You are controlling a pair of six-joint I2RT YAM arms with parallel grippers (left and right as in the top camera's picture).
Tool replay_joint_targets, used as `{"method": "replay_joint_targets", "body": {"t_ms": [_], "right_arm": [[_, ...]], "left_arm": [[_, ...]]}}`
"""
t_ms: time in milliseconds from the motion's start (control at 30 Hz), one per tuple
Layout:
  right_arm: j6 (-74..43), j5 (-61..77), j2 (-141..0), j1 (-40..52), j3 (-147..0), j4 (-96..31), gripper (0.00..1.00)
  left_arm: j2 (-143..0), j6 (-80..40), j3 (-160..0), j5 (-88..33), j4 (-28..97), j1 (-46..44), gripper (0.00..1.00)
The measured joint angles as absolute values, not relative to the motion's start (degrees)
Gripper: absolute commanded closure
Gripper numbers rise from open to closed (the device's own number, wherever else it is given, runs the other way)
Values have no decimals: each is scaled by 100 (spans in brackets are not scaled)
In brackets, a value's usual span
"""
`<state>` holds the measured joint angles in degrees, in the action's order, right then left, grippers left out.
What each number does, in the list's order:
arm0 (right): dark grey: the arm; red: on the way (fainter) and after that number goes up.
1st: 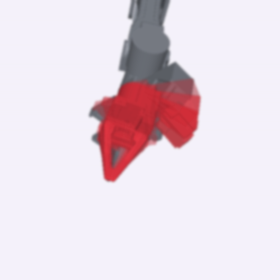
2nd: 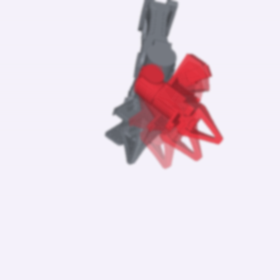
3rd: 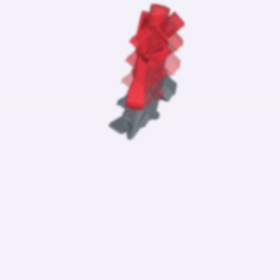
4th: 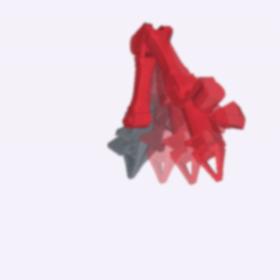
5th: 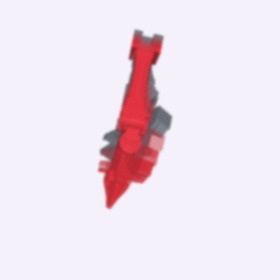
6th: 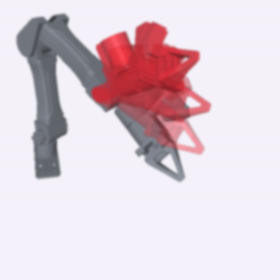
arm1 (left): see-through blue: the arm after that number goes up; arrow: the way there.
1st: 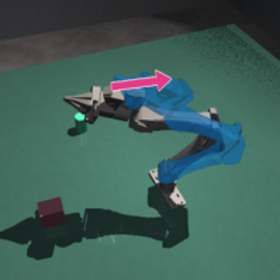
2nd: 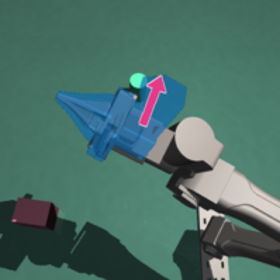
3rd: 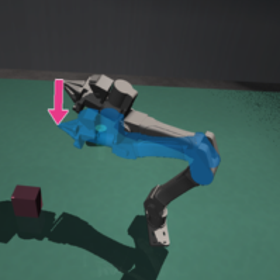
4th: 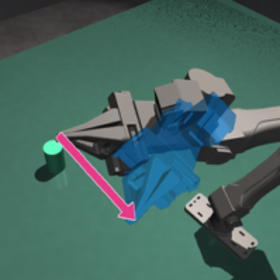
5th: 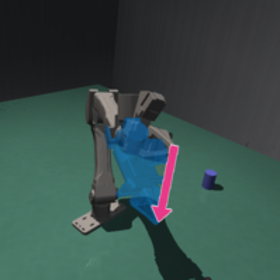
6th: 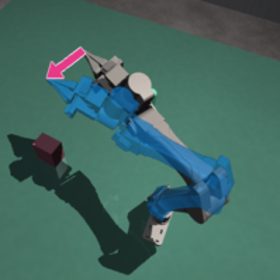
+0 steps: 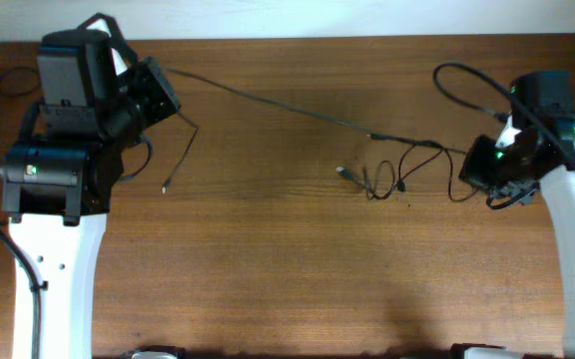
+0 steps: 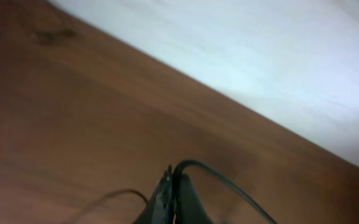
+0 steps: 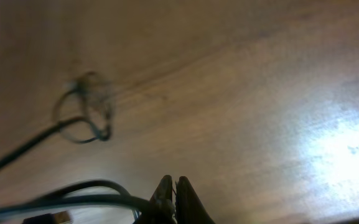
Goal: Untangle cables
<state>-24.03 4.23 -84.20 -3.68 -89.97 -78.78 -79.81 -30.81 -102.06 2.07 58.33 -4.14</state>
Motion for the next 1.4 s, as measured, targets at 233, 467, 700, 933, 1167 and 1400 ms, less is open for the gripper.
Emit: {"method": "replay_joint_targets", "body": {"t_ms": [233,467,700,933,1167,1400], "right_arm": [[-2641,749,-7620,-327,-10661,-7850,96],[-2652,1448,-7430,-373,-10851,-7749,96],[-2469,2825,-7430,-384,-10849,-7048,96],[-2394,5127,-7437,-384,-10849,-4602,96],[-4274,5437,-7443,-386,-10914,-3911,96],[-4434,5172,-7555,-399,-10822,-3380,96]], "left_arm": [[-8001,-3083,-10206,1592,6412,-502,89],[-8525,-3046,-10206,805,6414,-381,85],[-8654,-2158,-10206,-1461,6276,-377,76],[-8670,-1955,-10206,-1994,6254,-377,70],[-8680,-1232,-10204,-2834,6149,-642,58],[-8687,-1153,-10200,-2875,6134,-642,57]]}}
